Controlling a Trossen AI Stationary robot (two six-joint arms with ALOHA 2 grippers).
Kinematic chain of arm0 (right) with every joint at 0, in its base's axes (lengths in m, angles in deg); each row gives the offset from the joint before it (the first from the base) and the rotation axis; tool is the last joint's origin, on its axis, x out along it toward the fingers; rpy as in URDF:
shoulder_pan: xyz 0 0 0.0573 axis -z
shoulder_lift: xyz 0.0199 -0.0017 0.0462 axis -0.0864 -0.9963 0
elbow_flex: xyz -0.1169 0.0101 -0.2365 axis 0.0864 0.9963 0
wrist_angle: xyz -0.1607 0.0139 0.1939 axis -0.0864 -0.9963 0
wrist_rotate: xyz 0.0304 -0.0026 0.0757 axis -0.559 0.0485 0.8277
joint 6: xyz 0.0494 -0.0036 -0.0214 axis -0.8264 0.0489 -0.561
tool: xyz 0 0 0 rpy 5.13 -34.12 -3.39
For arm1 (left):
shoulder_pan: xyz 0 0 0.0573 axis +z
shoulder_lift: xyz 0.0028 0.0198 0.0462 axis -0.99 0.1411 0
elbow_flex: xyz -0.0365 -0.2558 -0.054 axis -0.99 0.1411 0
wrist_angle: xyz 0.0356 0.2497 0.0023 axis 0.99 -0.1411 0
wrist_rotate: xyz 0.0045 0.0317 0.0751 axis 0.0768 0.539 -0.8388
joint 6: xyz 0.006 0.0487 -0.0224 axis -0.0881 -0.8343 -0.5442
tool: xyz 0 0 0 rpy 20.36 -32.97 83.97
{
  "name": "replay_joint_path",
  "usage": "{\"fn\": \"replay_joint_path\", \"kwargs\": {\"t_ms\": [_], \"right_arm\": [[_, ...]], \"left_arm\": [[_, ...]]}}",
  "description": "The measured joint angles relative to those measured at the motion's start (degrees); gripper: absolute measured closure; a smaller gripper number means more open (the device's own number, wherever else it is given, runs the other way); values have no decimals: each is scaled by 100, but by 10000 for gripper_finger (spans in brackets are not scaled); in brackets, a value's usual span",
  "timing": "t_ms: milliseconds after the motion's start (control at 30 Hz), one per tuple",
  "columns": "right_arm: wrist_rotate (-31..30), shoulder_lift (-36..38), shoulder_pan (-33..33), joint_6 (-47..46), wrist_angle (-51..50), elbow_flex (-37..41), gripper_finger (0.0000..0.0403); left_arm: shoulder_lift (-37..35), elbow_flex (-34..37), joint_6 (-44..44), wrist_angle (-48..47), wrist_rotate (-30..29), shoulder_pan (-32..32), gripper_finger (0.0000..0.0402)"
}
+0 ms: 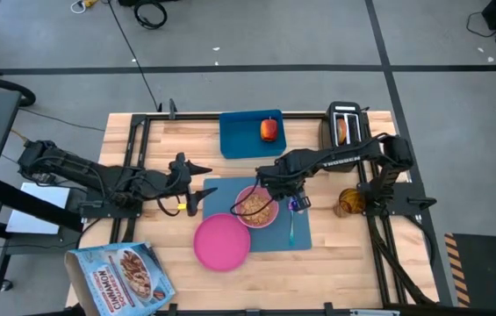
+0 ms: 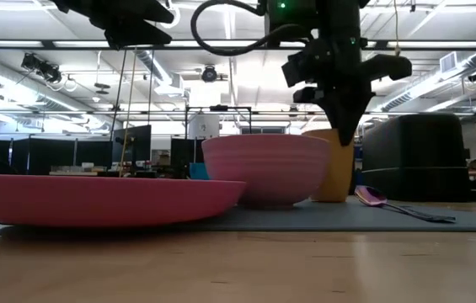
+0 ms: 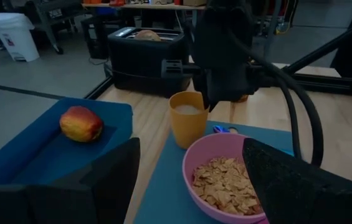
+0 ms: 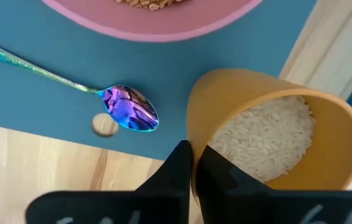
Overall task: Arrange a breakfast setting
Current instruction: Put the yellow cup to the top right of the pink bowl, then put the apple to the top left of the pink bowl on the blue table mat
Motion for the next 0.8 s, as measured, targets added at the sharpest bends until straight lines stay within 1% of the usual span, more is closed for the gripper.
{"fn": "replay_joint_path", "kwargs": {"t_ms": [333, 467, 633, 700, 800], "right_arm": [[69, 50, -4, -141, 13, -2, 335], [43, 49, -13, -382, -80, -46, 308], [8, 48, -118, -682, -409, -413, 265], [-123, 48, -161, -834, -539, -653, 249], [-498, 48, -198, -1211, -669, -1019, 226]], "left_arm": [[0, 0, -24, 33, -2, 0, 111], [0, 0, -33, 28, -2, 0, 111], [0, 0, -35, 30, -7, 0, 111], [0, 0, -37, 30, -11, 0, 111], [0, 0, -37, 32, -11, 0, 111]]}}
